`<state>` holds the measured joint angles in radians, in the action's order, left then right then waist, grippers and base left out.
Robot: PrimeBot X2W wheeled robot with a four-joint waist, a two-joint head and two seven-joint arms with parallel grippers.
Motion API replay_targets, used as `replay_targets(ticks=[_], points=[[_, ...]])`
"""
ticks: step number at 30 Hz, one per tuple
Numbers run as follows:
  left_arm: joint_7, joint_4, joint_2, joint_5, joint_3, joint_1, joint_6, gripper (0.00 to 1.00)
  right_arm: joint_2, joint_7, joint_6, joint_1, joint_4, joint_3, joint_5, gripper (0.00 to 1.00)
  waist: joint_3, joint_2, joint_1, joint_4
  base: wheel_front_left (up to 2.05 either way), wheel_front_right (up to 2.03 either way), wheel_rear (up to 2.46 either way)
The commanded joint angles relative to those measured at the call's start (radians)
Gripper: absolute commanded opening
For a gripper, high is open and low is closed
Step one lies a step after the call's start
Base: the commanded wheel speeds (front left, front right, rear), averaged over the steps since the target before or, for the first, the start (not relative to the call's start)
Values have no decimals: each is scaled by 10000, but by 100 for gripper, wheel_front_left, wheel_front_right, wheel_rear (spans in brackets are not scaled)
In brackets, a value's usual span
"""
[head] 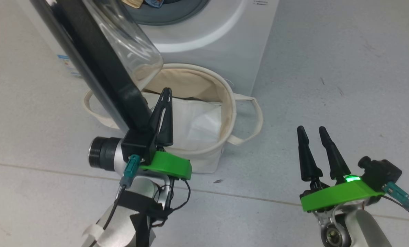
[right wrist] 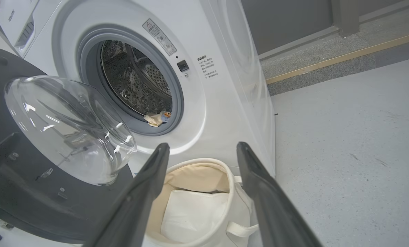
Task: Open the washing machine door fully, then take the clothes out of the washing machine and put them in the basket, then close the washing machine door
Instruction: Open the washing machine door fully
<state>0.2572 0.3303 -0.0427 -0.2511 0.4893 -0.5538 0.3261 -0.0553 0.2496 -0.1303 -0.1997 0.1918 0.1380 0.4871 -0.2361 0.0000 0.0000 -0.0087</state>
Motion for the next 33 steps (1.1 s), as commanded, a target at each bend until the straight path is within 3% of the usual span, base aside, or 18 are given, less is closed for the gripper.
replay_targets(ticks=[1, 24, 33], points=[[46, -237, -76, -37, -264, -372, 84, 0, 51, 122, -4, -241, -290, 216, 39, 100, -1, 0, 0, 79, 0, 0, 0], [46, 46, -111, -295, -1067, 423, 464, 0, 51, 122, -4, -11, 21, 317, -307, 100, 456, 0, 0, 2227, 0, 0, 0], [46, 556, -862, -485, -2463, 323, 275, 0, 51, 122, -4, 76, 97, 459, -391, 100, 523, 0, 0, 2436, 0, 0, 0]])
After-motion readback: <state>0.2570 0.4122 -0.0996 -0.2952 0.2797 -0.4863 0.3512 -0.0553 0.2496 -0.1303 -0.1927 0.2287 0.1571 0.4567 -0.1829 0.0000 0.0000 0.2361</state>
